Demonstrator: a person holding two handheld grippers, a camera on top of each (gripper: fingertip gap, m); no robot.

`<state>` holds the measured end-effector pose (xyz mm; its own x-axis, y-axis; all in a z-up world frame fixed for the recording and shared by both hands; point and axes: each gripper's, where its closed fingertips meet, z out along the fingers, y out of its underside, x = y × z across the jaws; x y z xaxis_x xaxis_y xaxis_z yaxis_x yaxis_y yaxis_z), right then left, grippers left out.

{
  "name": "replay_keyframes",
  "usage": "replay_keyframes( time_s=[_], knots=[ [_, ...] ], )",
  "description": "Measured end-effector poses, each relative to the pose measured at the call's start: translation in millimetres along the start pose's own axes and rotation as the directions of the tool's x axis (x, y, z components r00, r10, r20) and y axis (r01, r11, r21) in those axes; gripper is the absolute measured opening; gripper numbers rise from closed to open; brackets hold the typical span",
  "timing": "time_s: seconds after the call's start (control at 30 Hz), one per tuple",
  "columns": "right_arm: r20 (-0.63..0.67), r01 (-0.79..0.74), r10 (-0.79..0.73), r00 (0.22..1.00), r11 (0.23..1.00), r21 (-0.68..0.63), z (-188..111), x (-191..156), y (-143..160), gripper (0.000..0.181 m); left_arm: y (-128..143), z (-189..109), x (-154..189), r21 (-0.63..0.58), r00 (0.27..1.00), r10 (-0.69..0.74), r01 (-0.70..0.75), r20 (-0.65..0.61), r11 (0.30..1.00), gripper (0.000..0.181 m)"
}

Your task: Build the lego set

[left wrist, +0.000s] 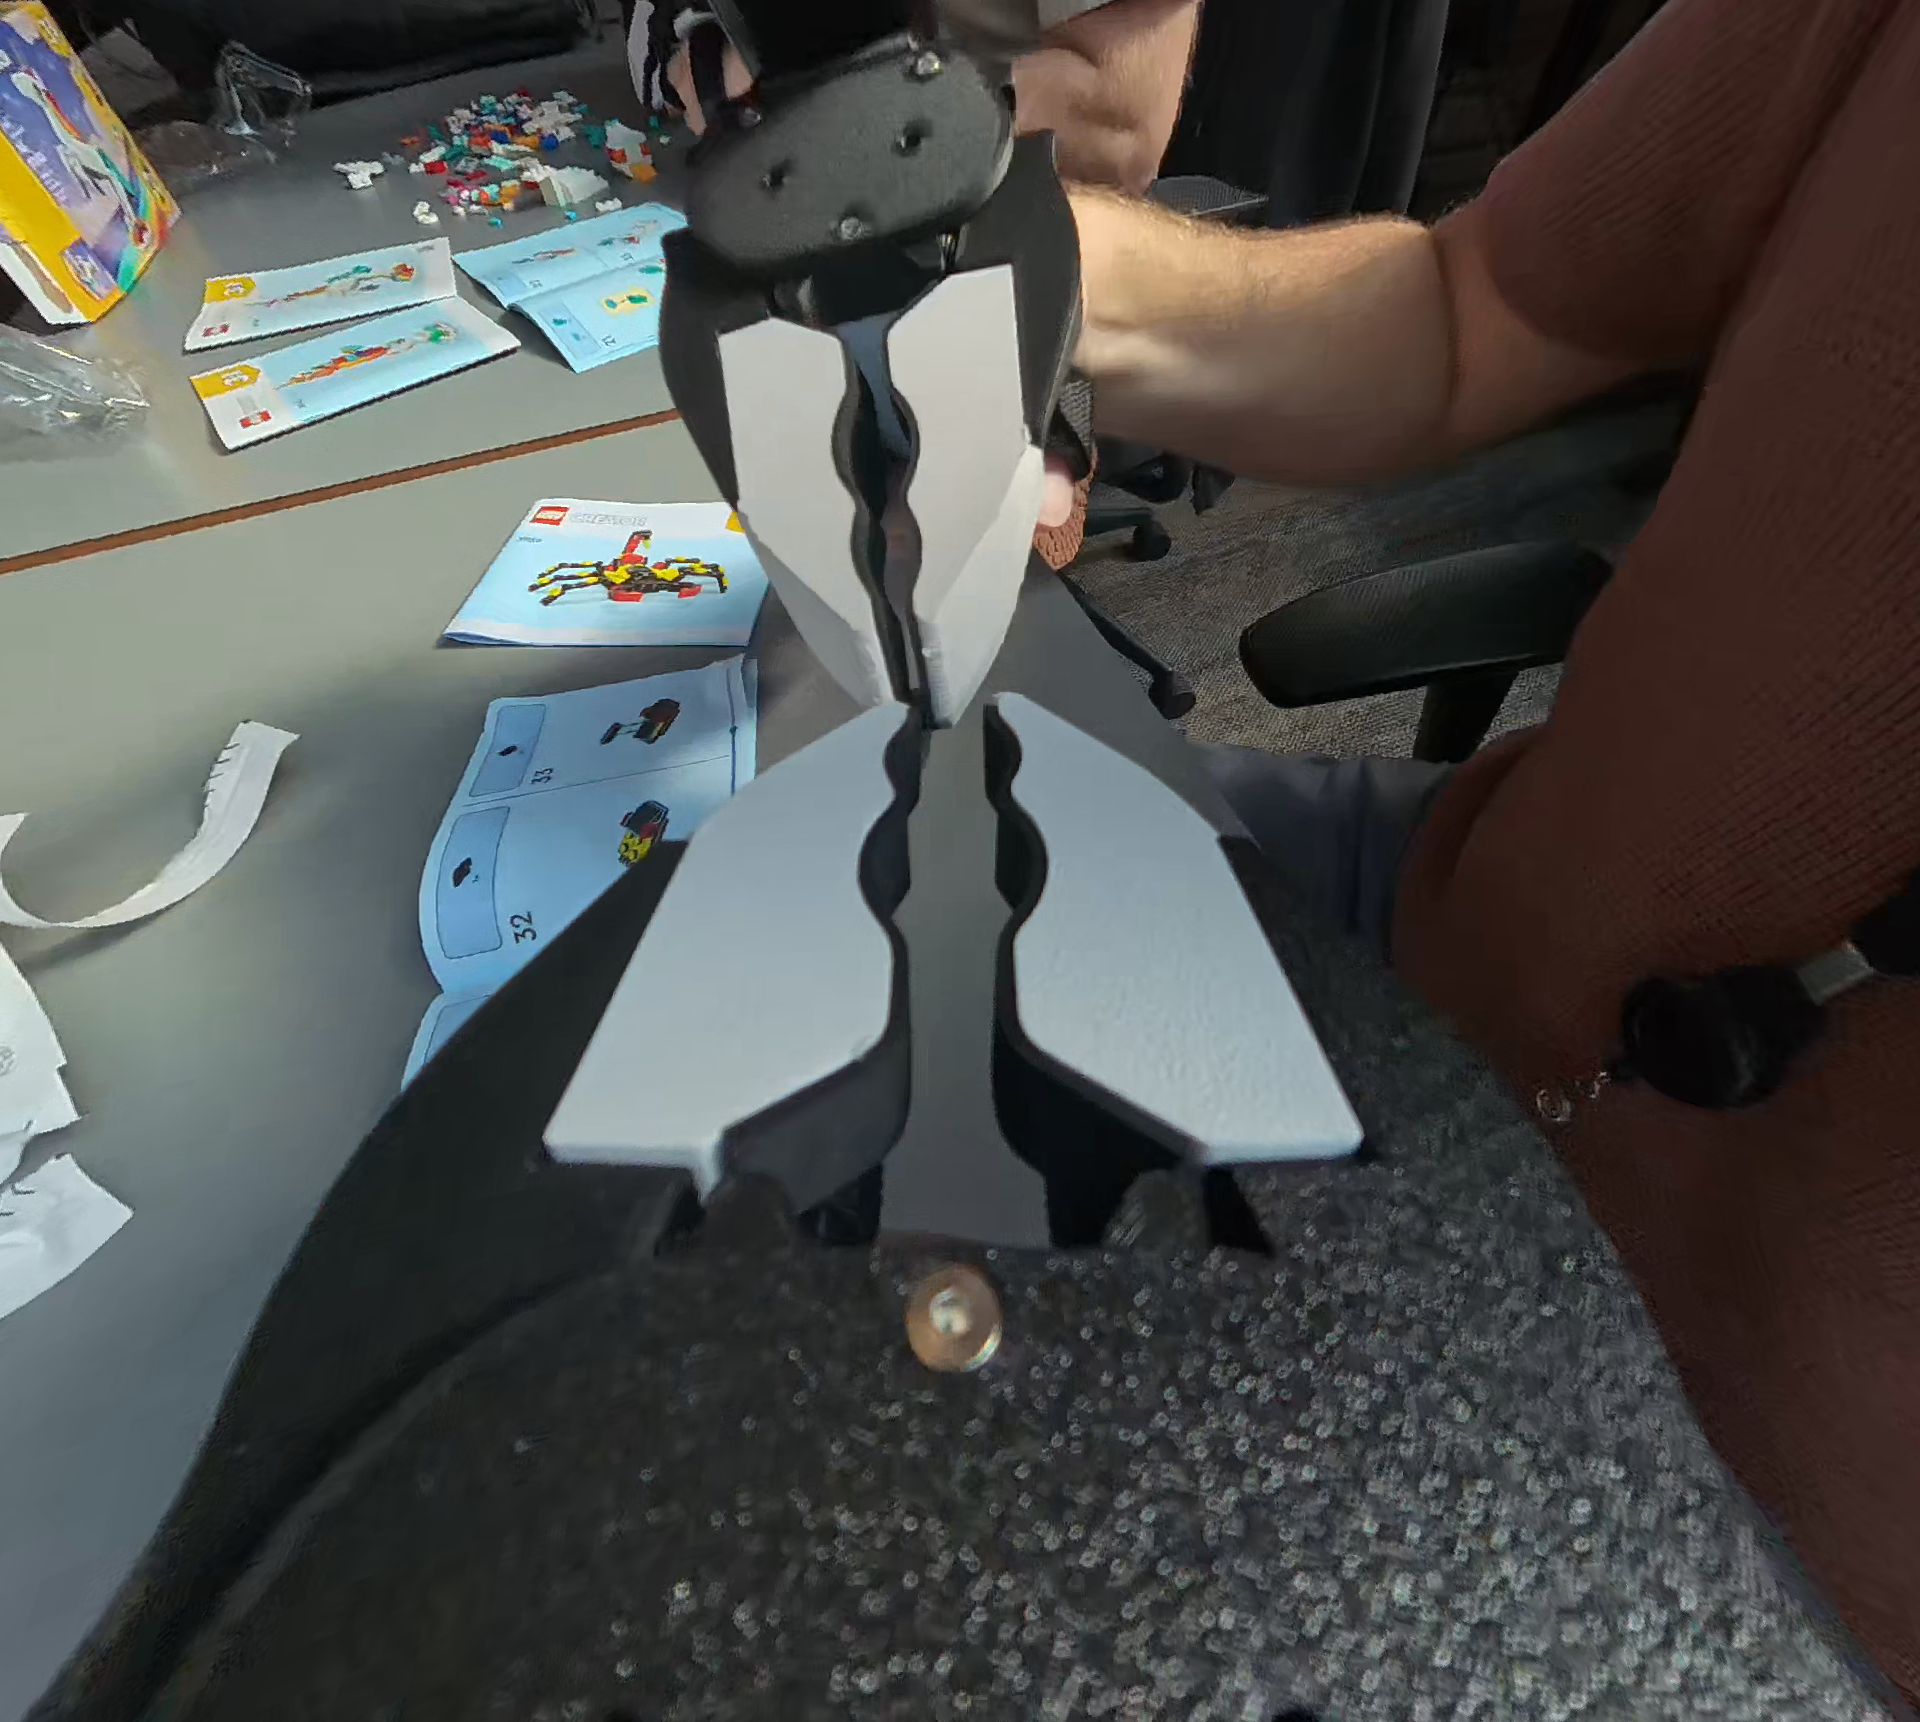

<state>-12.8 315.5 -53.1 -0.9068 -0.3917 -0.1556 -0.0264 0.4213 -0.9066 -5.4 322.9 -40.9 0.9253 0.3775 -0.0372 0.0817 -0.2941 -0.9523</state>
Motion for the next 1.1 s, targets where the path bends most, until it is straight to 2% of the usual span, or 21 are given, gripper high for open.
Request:
replay_keyframes(
  time_s=[0.07,0.17,0.33,0.4,0.5,0.57,0.67,0.73,0.8,0.87,0.93,1.0,1.03,1.07,1.1],
  knots=[
    [-0.019,0.026,-0.028,0.999,0.996,-0.086,1,4,4,0.003,1,4,-1,-0.05,1.0,0.026,-0.027,-0.004,0.998,0.0],
    [-0.004,0.034,-0.035,0.999,0.994,-0.103,-2,3,-1,0.003,3,9,3,-0.06,0.999,0.012,-0.015,-0.044,0.998,0.0],
    [-0.043,0.045,-0.049,0.998,0.995,-0.084,-14,11,-1,0.003,-4,3,-19,0.031,0.992,0.003,-0.006,0.123,1.0,0.002],
    [-0.03,0.052,-0.056,0.998,0.994,-0.098,-13,9,2,0.003,0,2,-25,-0.002,0.985,0.051,-0.052,0.162,0.999,0.016],
    [-0.014,0.079,-0.081,0.997,0.989,-0.125,-12,9,1,0.003,4,12,-16,-0.048,0.996,0.045,-0.042,0.074,0.998,0.018],
    [0.0,0.091,-0.092,0.996,0.986,-0.142,-13,8,-1,0.003,6,17,-18,-0.072,0.996,0.055,-0.05,0.072,0.996,0.005],
    [-0.032,0.093,-0.098,0.995,0.985,-0.143,-18,14,-7,0.005,0,16,-23,-0.025,0.997,0.025,-0.023,0.079,0.999,0.005],
    [-0.145,0.074,-0.087,0.986,0.993,-0.091,-24,29,-13,0.012,-6,11,-33,0.049,0.99,-0.052,0.046,0.133,0.998,0.005],
    [-0.332,0.128,-0.115,0.936,0.992,0.018,-30,41,-23,0.014,-14,2,-44,0.184,0.959,-0.229,0.197,0.169,0.963,0.005],
    [-0.511,0.297,-0.225,0.83,0.953,0.064,-33,39,-31,0.014,-19,-3,-50,0.312,0.9,-0.415,0.359,0.134,0.879,0.005],
    [-0.667,0.461,-0.359,0.653,0.887,-0.027,-33,40,-34,0.012,-20,-4,-56,0.399,0.819,-0.571,0.505,0.06,0.766,0.005],
    [-0.769,0.53,-0.431,0.473,0.836,-0.143,-32,46,-35,0.013,-17,-5,-66,0.471,0.733,-0.679,0.584,0.042,0.661,0.004],
    [-0.798,0.507,-0.409,0.443,0.848,-0.153,-29,50,-34,0.013,-17,-8,-72,0.528,0.713,-0.698,0.568,0.067,0.631,0.005],
    [-0.819,0.451,-0.349,0.455,0.884,-0.126,-25,55,-31,0.013,-21,-13,-77,0.6,0.707,-0.701,0.522,0.093,0.606,0.005],
    [-0.82,0.408,-0.279,0.5,0.911,-0.061,-19,56,-31,0.016,-25,-17,-79,0.661,0.707,-0.699,0.474,0.108,0.581,0.005]
  ],
)
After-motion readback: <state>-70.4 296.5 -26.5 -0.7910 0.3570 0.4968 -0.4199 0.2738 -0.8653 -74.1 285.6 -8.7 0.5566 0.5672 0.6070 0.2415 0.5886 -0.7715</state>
